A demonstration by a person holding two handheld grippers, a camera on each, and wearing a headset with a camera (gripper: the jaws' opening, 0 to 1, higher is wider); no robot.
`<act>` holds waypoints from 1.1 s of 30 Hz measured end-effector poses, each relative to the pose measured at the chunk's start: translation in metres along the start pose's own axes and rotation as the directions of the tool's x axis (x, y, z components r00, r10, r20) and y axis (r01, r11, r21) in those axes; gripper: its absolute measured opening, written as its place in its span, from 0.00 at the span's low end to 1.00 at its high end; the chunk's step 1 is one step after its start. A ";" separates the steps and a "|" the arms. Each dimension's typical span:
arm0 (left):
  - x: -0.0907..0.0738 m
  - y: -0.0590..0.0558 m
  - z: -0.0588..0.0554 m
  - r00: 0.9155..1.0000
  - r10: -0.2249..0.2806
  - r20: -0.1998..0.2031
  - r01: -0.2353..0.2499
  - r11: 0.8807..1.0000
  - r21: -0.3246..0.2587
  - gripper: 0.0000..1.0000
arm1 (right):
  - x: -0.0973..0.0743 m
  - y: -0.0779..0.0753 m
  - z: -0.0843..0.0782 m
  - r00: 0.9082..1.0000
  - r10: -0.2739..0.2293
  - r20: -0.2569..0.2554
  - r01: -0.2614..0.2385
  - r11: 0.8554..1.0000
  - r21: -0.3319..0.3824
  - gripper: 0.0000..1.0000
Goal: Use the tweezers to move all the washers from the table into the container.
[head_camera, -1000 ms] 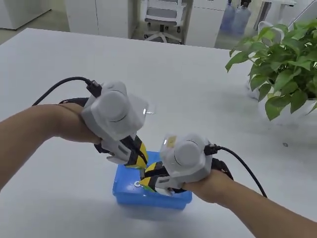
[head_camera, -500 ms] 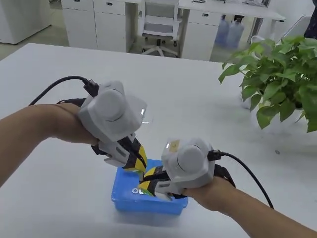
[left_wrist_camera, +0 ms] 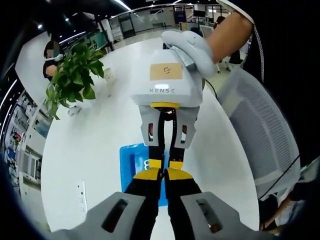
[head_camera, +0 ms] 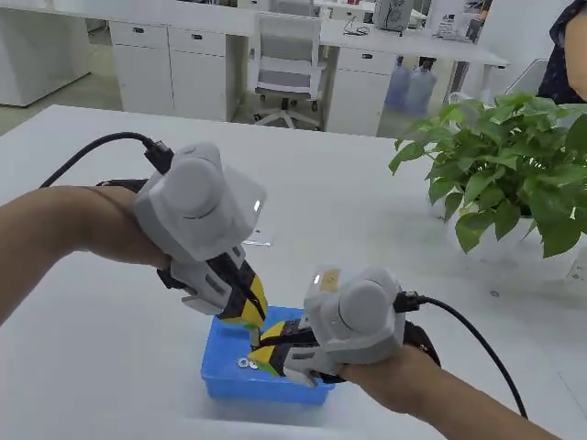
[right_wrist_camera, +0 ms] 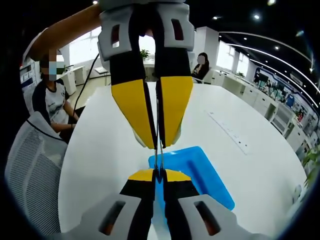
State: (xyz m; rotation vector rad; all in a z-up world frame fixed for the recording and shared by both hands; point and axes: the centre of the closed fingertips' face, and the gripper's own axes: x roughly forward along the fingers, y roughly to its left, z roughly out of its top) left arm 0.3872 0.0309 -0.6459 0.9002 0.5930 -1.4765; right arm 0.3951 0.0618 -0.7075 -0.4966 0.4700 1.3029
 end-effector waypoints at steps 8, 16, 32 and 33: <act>0.002 -0.022 0.005 1.000 -0.021 -0.007 0.021 1.000 0.012 0.06 | -0.005 0.021 -0.005 1.000 0.008 -0.004 -0.008 1.000 0.004 0.05; 0.007 -0.040 0.001 0.999 -0.036 -0.022 0.036 0.999 0.021 0.06 | -0.007 0.037 -0.014 0.999 0.018 -0.039 -0.019 1.000 -0.024 0.05; 0.018 -0.051 -0.035 0.993 -0.014 -0.114 0.019 0.999 0.039 0.06 | -0.011 0.045 -0.035 0.985 0.014 -0.172 -0.036 0.991 -0.128 0.05; 0.020 -0.054 -0.038 0.992 -0.022 -0.125 0.026 0.999 0.036 0.05 | -0.011 0.046 -0.038 0.982 0.018 -0.190 -0.045 0.989 -0.139 0.05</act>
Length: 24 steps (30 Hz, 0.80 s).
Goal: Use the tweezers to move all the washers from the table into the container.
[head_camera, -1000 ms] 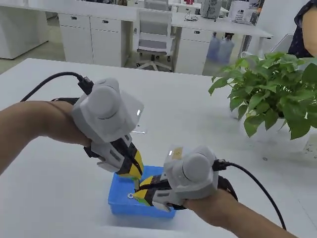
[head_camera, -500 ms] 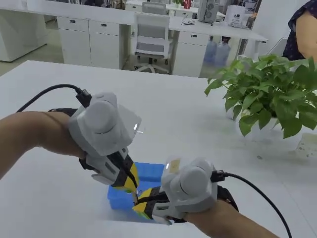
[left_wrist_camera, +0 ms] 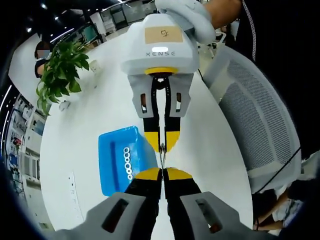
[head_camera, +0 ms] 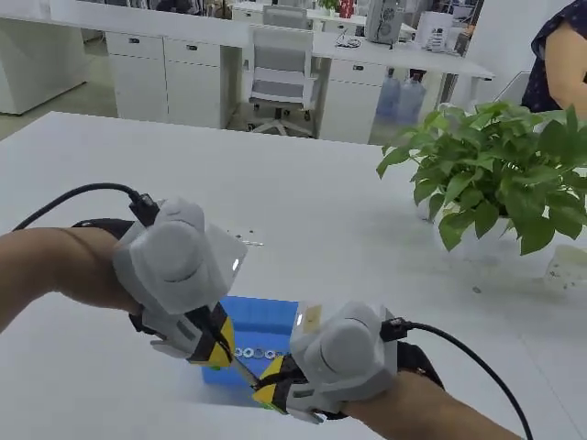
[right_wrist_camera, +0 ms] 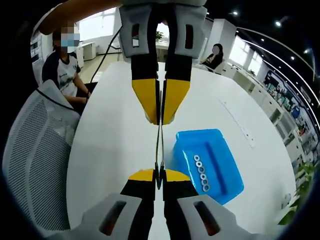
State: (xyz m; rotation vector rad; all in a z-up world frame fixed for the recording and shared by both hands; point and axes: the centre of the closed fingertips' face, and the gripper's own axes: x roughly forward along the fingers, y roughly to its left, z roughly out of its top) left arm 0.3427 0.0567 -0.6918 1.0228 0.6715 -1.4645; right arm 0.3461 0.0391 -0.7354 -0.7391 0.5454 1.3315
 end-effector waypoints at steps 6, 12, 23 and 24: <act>0.001 -0.005 0.002 1.000 0.000 0.015 0.000 1.000 -0.014 0.06 | 0.002 0.006 -0.008 0.999 0.020 -0.025 -0.020 1.000 0.000 0.05; 0.000 -0.006 0.005 0.999 0.006 0.031 -0.006 1.000 -0.024 0.06 | 0.003 0.009 -0.009 0.999 0.030 -0.034 -0.030 0.999 0.010 0.05; 0.000 -0.008 0.006 1.000 0.010 0.030 -0.010 1.000 -0.015 0.06 | 0.004 0.010 -0.012 0.998 0.035 -0.056 -0.035 0.999 0.016 0.05; 0.000 -0.007 0.006 1.000 0.011 0.030 -0.010 1.000 -0.016 0.06 | 0.004 0.010 -0.012 0.998 0.035 -0.056 -0.034 0.999 0.015 0.05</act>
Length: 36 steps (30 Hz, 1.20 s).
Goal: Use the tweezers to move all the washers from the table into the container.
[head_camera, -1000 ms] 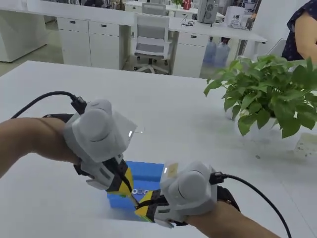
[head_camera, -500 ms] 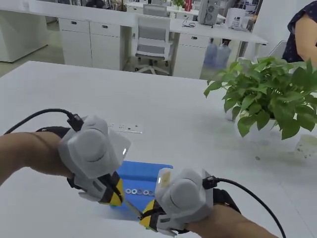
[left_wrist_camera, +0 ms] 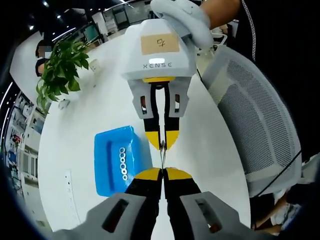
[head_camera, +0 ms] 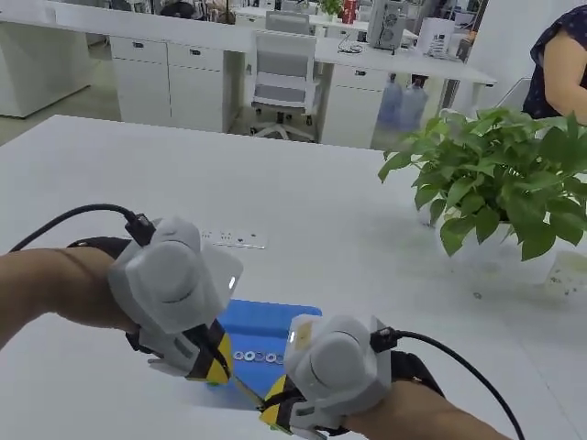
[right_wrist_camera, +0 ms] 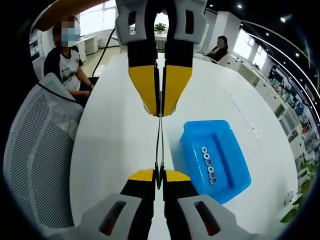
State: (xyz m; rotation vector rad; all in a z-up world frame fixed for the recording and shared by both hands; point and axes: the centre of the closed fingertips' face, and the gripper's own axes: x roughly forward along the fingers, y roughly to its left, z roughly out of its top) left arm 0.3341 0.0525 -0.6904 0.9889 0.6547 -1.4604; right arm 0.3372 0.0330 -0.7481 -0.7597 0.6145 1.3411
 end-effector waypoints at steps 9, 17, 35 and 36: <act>0.009 -0.004 -0.014 0.999 -0.003 -0.034 0.003 1.000 -0.002 0.05 | -0.003 0.002 -0.003 1.000 -0.009 0.005 0.009 1.000 -0.005 0.05; 0.018 -0.008 -0.027 0.998 -0.004 -0.057 0.003 1.000 -0.018 0.05 | -0.004 0.003 -0.004 1.000 -0.005 0.018 0.005 1.000 -0.026 0.05; 0.059 -0.019 -0.038 1.000 0.008 -0.023 -0.010 0.996 -0.090 0.05 | 0.005 0.011 -0.030 0.999 0.031 -0.035 -0.034 0.997 -0.071 0.06; 0.060 -0.019 -0.038 1.000 0.007 -0.023 -0.009 0.996 -0.092 0.05 | 0.006 0.011 -0.031 0.999 0.033 -0.036 -0.036 0.997 -0.070 0.06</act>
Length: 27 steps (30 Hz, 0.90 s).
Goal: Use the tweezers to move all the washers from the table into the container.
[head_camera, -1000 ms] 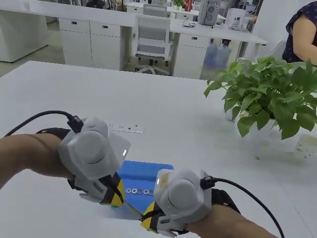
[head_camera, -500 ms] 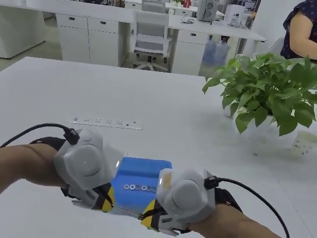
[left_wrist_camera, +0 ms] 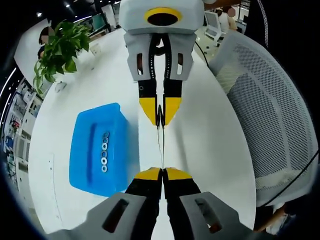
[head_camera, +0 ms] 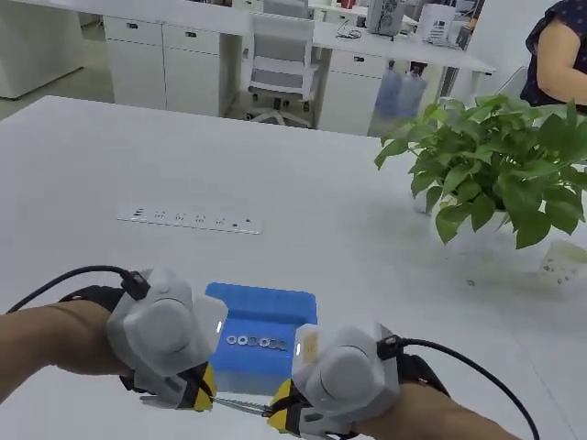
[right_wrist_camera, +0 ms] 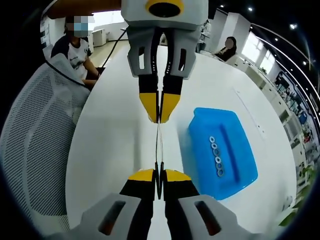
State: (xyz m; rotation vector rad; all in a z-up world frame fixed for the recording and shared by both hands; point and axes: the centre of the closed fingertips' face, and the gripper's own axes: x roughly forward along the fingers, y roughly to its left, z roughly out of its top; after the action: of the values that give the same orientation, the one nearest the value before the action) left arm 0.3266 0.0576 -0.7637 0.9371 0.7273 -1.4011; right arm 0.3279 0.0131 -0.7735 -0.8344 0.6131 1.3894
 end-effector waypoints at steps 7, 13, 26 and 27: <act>0.014 -0.001 -0.006 1.000 -0.007 0.002 0.007 1.000 -0.019 0.05 | 0.012 0.002 -0.010 1.000 0.021 -0.016 -0.021 1.000 0.002 0.07; 0.023 -0.002 -0.013 1.000 -0.014 0.008 0.014 0.999 -0.047 0.05 | 0.022 0.002 -0.015 0.999 0.041 -0.030 -0.041 0.999 0.003 0.07; 0.038 -0.005 -0.019 0.999 -0.047 0.010 0.048 0.995 -0.085 0.05 | 0.033 0.005 -0.026 0.996 0.066 -0.064 -0.067 0.998 0.000 0.09; 0.039 -0.005 -0.019 0.999 -0.047 0.009 0.048 0.995 -0.086 0.05 | 0.033 0.006 -0.026 0.996 0.068 -0.064 -0.068 0.998 0.000 0.10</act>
State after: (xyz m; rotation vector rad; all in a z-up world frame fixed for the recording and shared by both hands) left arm 0.3263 0.0561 -0.8073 0.8516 0.8029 -1.4030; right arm 0.3286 0.0112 -0.8157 -0.8698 0.6949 1.4290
